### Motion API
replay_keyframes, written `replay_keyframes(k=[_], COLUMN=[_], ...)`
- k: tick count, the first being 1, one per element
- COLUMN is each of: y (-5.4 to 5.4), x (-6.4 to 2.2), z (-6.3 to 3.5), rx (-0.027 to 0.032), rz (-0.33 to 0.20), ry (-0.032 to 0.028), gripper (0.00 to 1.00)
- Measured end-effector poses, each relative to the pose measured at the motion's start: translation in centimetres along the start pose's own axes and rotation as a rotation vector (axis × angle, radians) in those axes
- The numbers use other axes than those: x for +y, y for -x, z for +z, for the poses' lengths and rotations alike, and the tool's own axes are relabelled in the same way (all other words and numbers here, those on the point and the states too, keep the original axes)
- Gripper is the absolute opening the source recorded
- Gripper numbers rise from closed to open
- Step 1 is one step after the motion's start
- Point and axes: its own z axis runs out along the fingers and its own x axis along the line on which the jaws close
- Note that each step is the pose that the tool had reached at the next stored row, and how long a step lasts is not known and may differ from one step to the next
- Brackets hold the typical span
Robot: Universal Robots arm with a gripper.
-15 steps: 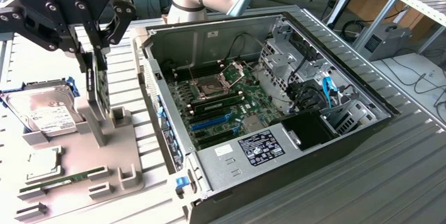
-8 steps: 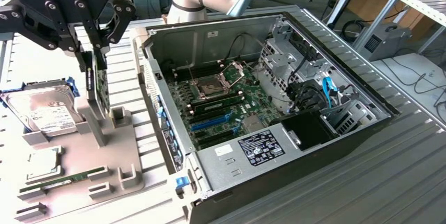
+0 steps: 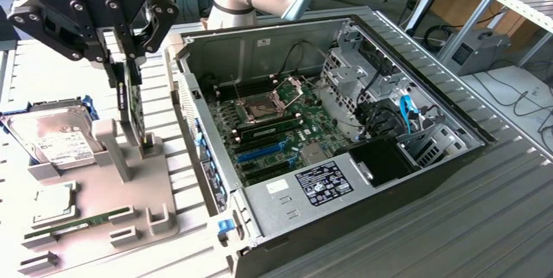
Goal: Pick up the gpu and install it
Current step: 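Pick up the gpu and move the gpu toward the slot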
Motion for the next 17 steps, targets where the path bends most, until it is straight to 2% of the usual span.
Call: replay_keyframes(k=[6, 17], y=[0.8, 1.5], x=[0.06, 0.12], z=[0.02, 0.06], rx=[-0.0001, -0.0001], rz=[0.0, 0.0], ry=[-0.0011, -0.002], gripper=[0.26, 0.26])
